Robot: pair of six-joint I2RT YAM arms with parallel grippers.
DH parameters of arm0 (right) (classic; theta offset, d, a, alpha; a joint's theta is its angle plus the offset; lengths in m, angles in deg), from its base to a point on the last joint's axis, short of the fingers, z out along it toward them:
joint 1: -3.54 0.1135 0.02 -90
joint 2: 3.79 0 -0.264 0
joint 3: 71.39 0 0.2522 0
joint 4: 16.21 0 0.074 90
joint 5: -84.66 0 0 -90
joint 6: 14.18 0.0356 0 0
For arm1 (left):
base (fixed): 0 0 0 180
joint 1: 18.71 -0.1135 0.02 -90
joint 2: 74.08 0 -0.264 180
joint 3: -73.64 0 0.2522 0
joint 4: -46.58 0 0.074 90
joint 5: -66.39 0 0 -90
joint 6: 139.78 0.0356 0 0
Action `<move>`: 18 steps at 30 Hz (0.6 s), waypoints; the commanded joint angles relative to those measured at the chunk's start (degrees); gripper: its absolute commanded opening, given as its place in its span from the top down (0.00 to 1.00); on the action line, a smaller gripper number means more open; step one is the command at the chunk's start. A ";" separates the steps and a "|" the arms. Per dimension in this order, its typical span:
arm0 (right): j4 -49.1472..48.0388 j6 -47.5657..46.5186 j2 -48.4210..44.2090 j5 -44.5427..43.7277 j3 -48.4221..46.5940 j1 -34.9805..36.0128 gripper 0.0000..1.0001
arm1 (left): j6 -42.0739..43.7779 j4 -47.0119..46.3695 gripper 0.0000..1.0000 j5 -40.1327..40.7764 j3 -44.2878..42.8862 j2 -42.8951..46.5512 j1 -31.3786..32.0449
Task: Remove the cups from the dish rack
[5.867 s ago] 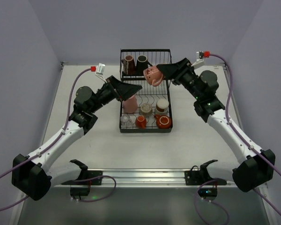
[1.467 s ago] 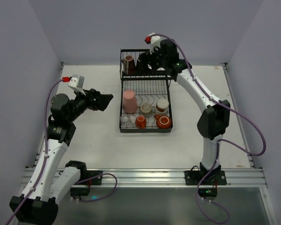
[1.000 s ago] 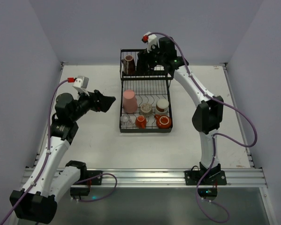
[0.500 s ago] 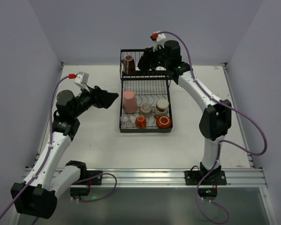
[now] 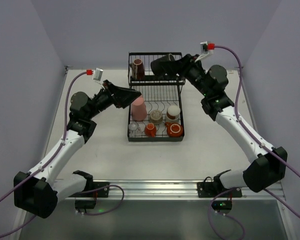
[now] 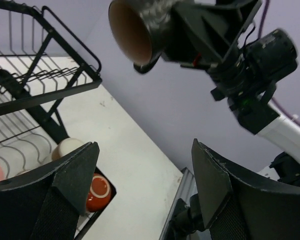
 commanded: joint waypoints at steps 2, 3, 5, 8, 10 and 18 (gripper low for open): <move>-16.71 16.54 -4.63 6.48 11.17 0.23 0.75 | -6.91 -9.59 0.21 1.08 -3.10 -1.96 2.65; -17.17 18.29 -6.20 6.67 12.60 0.49 0.75 | -8.31 -10.73 0.22 1.08 -3.10 -2.48 3.00; -18.49 18.48 -7.62 6.75 15.67 1.45 0.75 | -9.11 -12.76 0.23 1.43 -3.18 -3.63 4.32; -19.20 19.10 -9.64 6.75 18.58 2.33 0.75 | -9.99 -13.82 0.25 2.39 -3.27 -4.86 5.99; -20.07 19.71 -10.00 6.93 19.55 2.69 0.75 | -10.61 -14.78 0.27 2.74 -3.45 -5.74 7.13; -25.44 22.09 -11.75 5.71 24.91 3.65 0.75 | -10.53 -13.91 0.37 3.80 -3.36 -6.10 8.72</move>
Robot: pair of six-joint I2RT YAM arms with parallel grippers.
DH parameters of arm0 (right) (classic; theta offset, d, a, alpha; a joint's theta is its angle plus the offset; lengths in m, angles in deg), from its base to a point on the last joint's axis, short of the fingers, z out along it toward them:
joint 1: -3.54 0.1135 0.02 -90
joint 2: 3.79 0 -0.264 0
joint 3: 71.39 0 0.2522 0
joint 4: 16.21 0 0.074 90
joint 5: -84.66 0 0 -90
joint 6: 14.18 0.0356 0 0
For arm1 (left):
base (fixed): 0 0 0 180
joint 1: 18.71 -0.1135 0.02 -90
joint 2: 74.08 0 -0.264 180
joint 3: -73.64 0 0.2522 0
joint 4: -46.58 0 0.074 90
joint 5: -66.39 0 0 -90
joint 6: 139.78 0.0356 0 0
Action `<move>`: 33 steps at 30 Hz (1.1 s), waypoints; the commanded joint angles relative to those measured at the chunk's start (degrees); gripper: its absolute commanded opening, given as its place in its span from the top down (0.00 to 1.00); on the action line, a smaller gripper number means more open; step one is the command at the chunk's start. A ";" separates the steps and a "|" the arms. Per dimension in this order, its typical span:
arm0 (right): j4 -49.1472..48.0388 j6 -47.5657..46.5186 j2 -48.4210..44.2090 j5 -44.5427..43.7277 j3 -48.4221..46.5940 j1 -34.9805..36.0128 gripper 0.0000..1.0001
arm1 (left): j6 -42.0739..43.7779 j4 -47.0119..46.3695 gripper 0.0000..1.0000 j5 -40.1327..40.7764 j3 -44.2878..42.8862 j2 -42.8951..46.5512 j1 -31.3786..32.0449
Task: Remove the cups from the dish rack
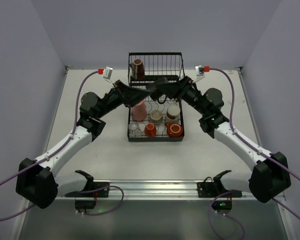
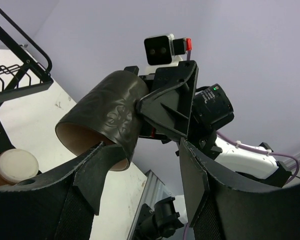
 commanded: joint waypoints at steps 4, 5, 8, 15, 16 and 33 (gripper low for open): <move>-8.67 1.45 -4.99 -2.85 1.27 0.51 0.76 | 2.76 3.03 0.36 4.24 -1.48 4.06 0.77; -9.29 1.98 -5.25 -2.77 1.53 0.59 0.76 | 3.29 4.00 0.36 4.95 -1.39 4.41 0.77; -9.91 2.16 -4.29 -1.81 1.19 1.38 0.76 | 3.47 4.80 0.35 4.44 -1.83 3.54 0.77; -10.88 2.60 -2.01 -1.63 1.27 2.79 0.75 | 2.59 1.20 0.36 2.50 -4.02 -0.06 2.43; -10.79 2.51 -1.74 -1.63 1.01 3.14 0.75 | 2.76 1.20 0.37 2.59 -4.38 -0.33 2.61; -13.51 3.83 -0.15 -1.89 3.82 3.94 0.27 | 14.43 17.06 1.00 15.02 -10.69 3.18 3.23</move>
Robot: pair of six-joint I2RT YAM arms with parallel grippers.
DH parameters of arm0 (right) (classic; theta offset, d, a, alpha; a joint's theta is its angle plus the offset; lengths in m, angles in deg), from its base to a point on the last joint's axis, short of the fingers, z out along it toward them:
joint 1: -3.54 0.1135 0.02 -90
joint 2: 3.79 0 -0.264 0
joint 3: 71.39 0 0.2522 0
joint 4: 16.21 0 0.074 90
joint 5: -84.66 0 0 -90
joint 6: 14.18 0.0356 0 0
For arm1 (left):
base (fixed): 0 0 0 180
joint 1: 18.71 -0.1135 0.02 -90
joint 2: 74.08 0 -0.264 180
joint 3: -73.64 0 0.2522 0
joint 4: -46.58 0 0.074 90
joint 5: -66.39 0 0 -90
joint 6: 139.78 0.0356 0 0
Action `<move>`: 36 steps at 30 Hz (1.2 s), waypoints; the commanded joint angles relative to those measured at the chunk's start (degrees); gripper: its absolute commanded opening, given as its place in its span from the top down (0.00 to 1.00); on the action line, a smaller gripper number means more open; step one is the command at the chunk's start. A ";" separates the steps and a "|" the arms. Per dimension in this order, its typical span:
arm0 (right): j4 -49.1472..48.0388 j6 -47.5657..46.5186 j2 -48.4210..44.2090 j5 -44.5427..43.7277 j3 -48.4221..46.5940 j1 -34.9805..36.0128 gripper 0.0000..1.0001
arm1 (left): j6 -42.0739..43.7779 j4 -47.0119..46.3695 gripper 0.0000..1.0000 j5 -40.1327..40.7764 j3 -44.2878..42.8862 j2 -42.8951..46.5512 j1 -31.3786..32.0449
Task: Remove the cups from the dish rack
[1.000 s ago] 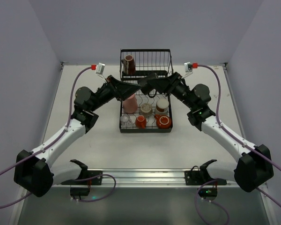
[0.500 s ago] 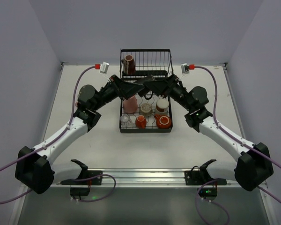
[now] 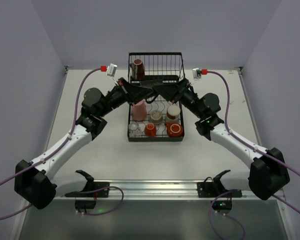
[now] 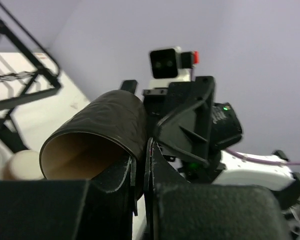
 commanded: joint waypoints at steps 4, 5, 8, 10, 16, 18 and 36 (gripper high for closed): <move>6.12 -5.80 -5.37 -0.69 -0.05 0.55 0.10 | 25.70 36.35 1.00 25.51 -18.35 3.06 -0.10; 8.75 -8.60 -6.33 -1.21 -0.58 0.46 0.06 | 29.81 44.94 1.00 27.90 -20.64 2.62 -0.53; 15.97 -13.61 -10.29 -2.35 -1.37 0.46 0.04 | 35.37 61.12 1.00 37.75 -31.09 -0.09 -2.20; 20.98 -17.13 -12.66 -2.45 -2.68 0.55 0.04 | 38.36 67.75 1.00 45.13 -38.66 -2.20 -3.25; 30.66 -23.64 -17.15 -4.64 -3.83 0.55 0.04 | 40.84 80.44 1.00 44.28 -44.49 -11.26 -11.85; 32.84 -24.88 -18.20 -5.61 -3.57 0.55 0.04 | 41.28 80.79 1.00 43.22 -43.78 -14.77 -13.19; 38.05 -29.81 -18.39 -6.31 -3.48 0.55 0.04 | 41.54 71.57 1.00 37.59 -34.65 -35.44 -15.04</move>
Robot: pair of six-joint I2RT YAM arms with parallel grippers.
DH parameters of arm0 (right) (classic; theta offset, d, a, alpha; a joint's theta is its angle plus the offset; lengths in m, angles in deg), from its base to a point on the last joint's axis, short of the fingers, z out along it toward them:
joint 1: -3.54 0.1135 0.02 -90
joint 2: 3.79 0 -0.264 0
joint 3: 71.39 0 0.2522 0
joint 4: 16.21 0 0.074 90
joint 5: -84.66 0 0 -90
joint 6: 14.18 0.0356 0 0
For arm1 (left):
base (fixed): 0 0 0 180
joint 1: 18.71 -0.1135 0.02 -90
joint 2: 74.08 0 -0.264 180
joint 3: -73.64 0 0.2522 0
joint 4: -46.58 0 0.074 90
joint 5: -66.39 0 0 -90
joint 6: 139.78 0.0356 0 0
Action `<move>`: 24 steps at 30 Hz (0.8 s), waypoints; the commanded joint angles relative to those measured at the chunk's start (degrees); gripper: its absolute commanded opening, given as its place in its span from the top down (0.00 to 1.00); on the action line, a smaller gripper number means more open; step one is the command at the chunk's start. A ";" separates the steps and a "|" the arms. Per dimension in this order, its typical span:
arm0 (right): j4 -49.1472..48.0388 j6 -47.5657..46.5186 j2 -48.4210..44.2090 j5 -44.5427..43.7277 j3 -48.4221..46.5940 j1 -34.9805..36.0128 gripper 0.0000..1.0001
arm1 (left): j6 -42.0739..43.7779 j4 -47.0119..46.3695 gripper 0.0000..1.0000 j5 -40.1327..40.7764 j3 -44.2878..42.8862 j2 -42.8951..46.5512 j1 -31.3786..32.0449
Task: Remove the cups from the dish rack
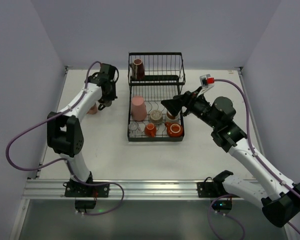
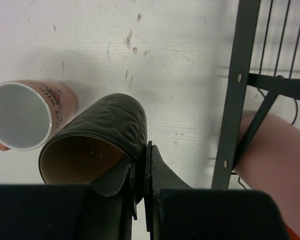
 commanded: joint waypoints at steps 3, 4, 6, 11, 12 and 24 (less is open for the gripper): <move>-0.25 -1.04 0.50 -0.37 -1.43 0.26 0.04 | 2.81 -4.17 1.00 -2.06 3.81 -2.77 -0.26; -0.25 -1.04 0.59 -0.37 -1.43 0.26 0.04 | 2.90 -4.26 1.00 -2.14 4.08 -3.91 -0.26; -0.16 -1.04 0.76 -0.37 -1.51 0.26 0.04 | 3.16 -4.44 1.00 -1.62 4.26 -4.88 -0.18; -0.25 -1.04 1.55 -0.10 -1.69 0.18 0.04 | 3.43 -5.05 1.00 -0.48 4.17 -6.82 -0.26; -0.25 -0.95 1.64 -0.19 -1.69 0.26 0.04 | 3.60 -4.79 1.00 -0.21 4.00 -7.25 -0.26; 0.37 -1.30 3.31 0.16 -3.27 0.26 0.04 | 4.92 -2.86 0.67 5.06 2.68 -8.40 -0.26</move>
